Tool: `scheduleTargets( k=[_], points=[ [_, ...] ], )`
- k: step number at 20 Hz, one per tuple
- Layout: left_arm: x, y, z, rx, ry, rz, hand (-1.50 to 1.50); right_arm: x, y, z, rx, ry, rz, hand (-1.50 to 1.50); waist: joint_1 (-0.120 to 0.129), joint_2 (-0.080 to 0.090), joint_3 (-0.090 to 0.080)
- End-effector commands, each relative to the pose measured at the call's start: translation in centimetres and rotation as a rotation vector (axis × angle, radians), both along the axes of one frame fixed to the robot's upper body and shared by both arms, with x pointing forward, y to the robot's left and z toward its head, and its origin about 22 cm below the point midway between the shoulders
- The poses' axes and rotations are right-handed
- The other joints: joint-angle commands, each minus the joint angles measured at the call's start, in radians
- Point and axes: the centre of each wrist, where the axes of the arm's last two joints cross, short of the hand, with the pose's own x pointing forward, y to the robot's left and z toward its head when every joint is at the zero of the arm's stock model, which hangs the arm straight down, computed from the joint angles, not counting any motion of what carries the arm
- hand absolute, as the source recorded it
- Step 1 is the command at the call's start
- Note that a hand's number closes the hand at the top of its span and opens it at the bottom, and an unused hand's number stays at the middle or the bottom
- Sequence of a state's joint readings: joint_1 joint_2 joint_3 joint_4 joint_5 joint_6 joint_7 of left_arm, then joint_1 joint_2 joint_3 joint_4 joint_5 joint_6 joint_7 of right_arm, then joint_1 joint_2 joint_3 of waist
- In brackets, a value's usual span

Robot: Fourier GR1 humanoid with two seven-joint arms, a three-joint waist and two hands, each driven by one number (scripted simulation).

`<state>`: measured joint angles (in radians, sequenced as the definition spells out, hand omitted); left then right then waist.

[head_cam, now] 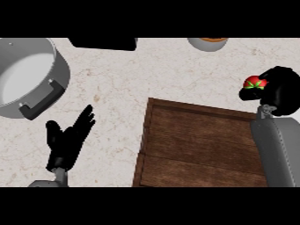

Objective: Pick the tomato from the tray and place it in the plate

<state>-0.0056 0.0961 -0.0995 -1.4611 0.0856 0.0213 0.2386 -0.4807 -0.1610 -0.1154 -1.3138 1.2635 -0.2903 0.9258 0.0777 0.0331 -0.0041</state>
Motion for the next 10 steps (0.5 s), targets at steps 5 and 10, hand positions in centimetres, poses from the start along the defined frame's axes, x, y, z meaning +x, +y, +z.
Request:
scheduleTargets(
  k=[5,10],
  points=[
    [1.1,-1.3,0.7,-0.005,-0.015,-0.047,0.0,4.2,-1.3,5.2,-0.029,-0.298,-0.442,1.5,0.031,0.011,0.003],
    [1.0,-1.2,0.3,0.002,-0.015,-0.028,0.0,4.9,-2.0,4.8,-0.041,-0.393,-0.562,1.5,0.023,0.007,0.005]
  ],
)
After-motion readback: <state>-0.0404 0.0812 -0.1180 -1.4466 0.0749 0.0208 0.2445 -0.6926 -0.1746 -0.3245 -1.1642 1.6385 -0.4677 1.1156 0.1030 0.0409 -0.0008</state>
